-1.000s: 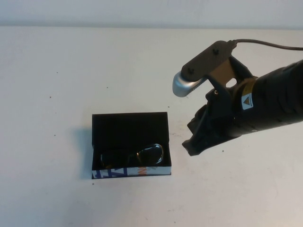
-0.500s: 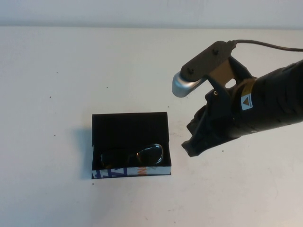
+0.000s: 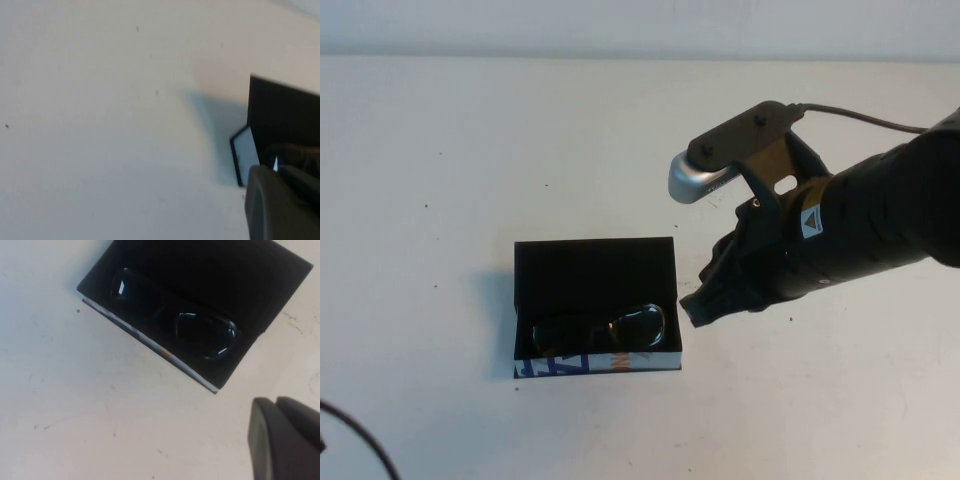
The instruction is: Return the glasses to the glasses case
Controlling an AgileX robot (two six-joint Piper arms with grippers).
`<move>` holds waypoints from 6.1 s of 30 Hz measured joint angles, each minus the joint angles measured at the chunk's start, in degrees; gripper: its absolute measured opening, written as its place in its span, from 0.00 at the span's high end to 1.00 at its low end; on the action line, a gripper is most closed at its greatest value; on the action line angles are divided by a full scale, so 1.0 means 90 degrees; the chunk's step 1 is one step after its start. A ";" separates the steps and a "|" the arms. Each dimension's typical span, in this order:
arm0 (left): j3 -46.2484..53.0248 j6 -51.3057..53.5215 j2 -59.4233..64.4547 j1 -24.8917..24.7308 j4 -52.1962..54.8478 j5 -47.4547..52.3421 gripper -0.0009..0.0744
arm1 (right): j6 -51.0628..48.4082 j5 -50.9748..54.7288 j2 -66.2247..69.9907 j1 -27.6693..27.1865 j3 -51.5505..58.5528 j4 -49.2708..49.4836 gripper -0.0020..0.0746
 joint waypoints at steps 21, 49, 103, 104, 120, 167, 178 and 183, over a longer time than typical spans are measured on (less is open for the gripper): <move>-0.1519 0.7441 0.5295 -0.0872 -0.5679 0.1220 0.99 | 0.0051 0.0007 0.0976 -0.0249 -0.1163 0.0011 0.99; -0.1603 1.1938 0.8322 -0.1851 -0.8998 0.0419 0.99 | -0.0486 0.0669 0.3867 -0.0630 -0.4050 0.0613 0.99; -0.1872 1.2089 0.8322 -0.1851 -0.8998 -0.0007 0.99 | -0.1445 0.2718 0.5612 -0.0893 -0.6117 0.1863 0.99; -0.1872 1.2089 0.8322 -0.1851 -0.8998 -0.0022 0.99 | -0.1445 0.2718 0.5612 -0.0893 -0.6117 0.1875 0.99; -0.1872 1.2089 0.8322 -0.1851 -0.8998 -0.0076 0.99 | -0.1303 0.2733 0.4853 -0.0402 -0.5203 0.2319 0.99; -0.1539 1.0670 0.3575 -0.1851 -0.8108 -0.1080 0.99 | -0.0347 0.2726 0.3109 -0.0178 -0.4128 0.1169 0.99; -0.0094 1.0660 0.0355 -0.1851 -0.8597 -0.2746 0.99 | 0.0298 0.2819 0.0152 -0.0153 -0.2575 0.0246 0.99; 0.0675 1.0868 -0.0604 -0.1851 -0.8710 -0.2973 0.99 | 0.0486 0.2213 -0.1533 -0.0153 -0.0794 0.0159 0.99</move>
